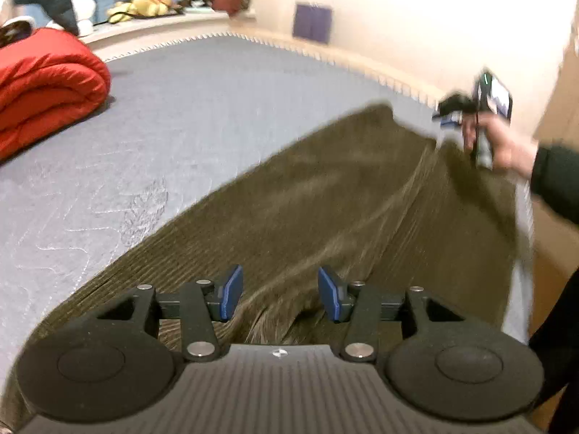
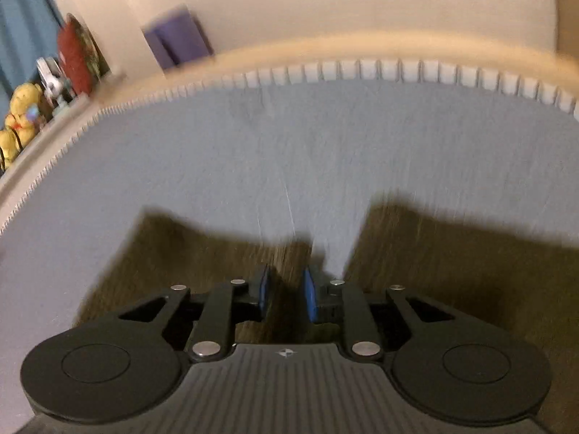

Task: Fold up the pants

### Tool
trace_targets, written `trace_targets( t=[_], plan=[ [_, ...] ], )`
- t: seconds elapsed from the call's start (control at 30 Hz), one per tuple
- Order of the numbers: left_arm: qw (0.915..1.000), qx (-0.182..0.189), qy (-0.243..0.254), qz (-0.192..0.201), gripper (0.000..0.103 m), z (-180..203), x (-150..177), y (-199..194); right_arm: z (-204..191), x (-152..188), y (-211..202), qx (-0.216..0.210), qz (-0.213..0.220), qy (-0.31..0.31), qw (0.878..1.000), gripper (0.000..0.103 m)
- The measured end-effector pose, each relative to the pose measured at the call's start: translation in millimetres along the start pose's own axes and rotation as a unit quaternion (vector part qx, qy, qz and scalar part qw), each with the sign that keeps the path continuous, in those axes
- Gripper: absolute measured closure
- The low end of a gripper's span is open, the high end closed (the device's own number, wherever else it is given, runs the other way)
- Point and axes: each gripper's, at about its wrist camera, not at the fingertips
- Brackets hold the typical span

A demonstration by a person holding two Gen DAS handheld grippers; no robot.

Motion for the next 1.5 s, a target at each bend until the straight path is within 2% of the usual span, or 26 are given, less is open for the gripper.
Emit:
trace_targets(
  t=[0.07,0.13,0.17,0.2,0.23,0.27,0.33,0.37,0.43,0.5,0.57,0.67,0.77,0.83,0.97,1.03,1.07,1.1,1.13,1.17,1.23,1.27,1.3,1.37,1.43,1.5],
  plan=[
    [0.9998,0.014,-0.011,-0.002,0.055,-3,3,1,-1,-6,-16,-0.025,0.013,-0.001,1.000,0.079],
    [0.9989,0.020,-0.025,-0.033,0.066,-11,14,16,-9,-11,-30,-0.049,0.019,-0.007,0.999,0.079],
    [0.9969,-0.004,-0.030,-0.073,0.077,-15,25,31,-14,-12,-39,-0.057,0.021,-0.012,0.998,0.078],
    [0.9921,-0.044,-0.025,-0.115,0.076,-20,35,46,-17,-16,-49,-0.067,0.024,-0.016,0.997,0.077],
    [0.9884,-0.063,-0.028,-0.135,0.076,-24,44,55,-20,-19,-59,-0.077,0.028,-0.019,0.996,0.076],
    [0.9898,-0.052,-0.053,-0.122,0.077,-28,44,52,-23,-22,-68,-0.088,0.032,-0.022,0.995,0.075],
    [0.9893,-0.066,-0.068,-0.111,0.077,-26,35,36,-25,-31,-97,-0.115,0.044,-0.033,0.992,0.072],
    [0.9907,-0.082,-0.063,-0.087,0.077,-20,28,20,-27,-36,-114,-0.131,0.050,-0.038,0.989,0.068],
    [0.9917,-0.089,-0.081,-0.044,0.072,-17,20,-11,-34,-48,-151,-0.169,0.070,-0.054,0.982,0.061],
    [0.9886,-0.094,-0.117,-0.005,0.072,-18,17,-45,-37,-53,-187,-0.203,0.090,-0.080,0.972,0.053],
    [0.9840,-0.113,-0.136,0.019,0.072,-15,13,-72,-41,-52,-221,-0.232,0.097,-0.103,0.962,0.050],
    [0.9786,-0.138,-0.149,0.037,0.072,-10,28,-115,-44,-37,-267,-0.290,0.088,-0.137,0.943,0.047],
    [0.9716,-0.161,-0.170,0.036,0.072,-16,50,-147,-49,-8,-304,-0.345,0.072,-0.201,0.914,0.046],
    [0.9675,-0.180,-0.176,0.029,0.072,-21,68,-164,-51,20,-323,-0.379,0.055,-0.248,0.890,0.046],
    [0.9615,-0.196,-0.192,0.001,0.072,-30,125,-175,-56,85,-343,-0.439,-0.002,-0.315,0.842,0.046],
    [0.9614,-0.180,-0.204,-0.045,0.072,-39,159,-160,-58,124,-345,-0.461,-0.034,-0.346,0.816,0.046],
    [0.9553,-0.186,-0.199,-0.114,0.073,-44,177,-143,-60,145,-347,-0.464,-0.050,-0.367,0.805,0.046],
    [0.9498,-0.209,-0.173,-0.155,0.074,-43,188,-132,-65,166,-345,-0.457,-0.074,-0.392,0.795,0.046],
    [0.9523,-0.216,-0.145,-0.159,0.074,-39,192,-130,-69,183,-345,-0.447,-0.094,-0.417,0.786,0.046],
    [0.9539,-0.211,-0.151,-0.151,0.074,-40,190,-137,-72,196,-348,-0.448,-0.101,-0.435,0.775,0.046],
    [0.9530,-0.206,-0.195,-0.107,0.068,-43,186,-156,-74,219,-355,-0.464,-0.101,-0.472,0.743,0.046],
    [0.9537,-0.199,-0.209,-0.084,0.059,-46,183,-166,-72,228,-359,-0.467,-0.099,-0.491,0.729,0.046],
    [0.9536,-0.197,-0.218,-0.065,0.044,-47,181,-173,-72,236,-361,-0.470,-0.099,-0.509,0.715,0.046],
    [0.9475,-0.209,-0.236,-0.053,0.031,-52,178,-175,-70,249,-366,-0.479,-0.104,-0.535,0.688,0.046],
    [0.9399,-0.217,-0.255,-0.066,0.029,-60,177,-169,-65,268,-372,-0.486,-0.111,-0.560,0.661,0.046],
    [0.9311,-0.229,-0.273,-0.080,0.022,-69,180,-164,-61,290,-376,-0.493,-0.112,-0.591,0.629,0.046]
  ],
)
Point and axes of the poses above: each gripper's, at about its wrist camera, not at the fingertips, and y roughly the way its jaws point, z to its right, x to its underside, and after that the axes turned 5 degrees about x, right-handed
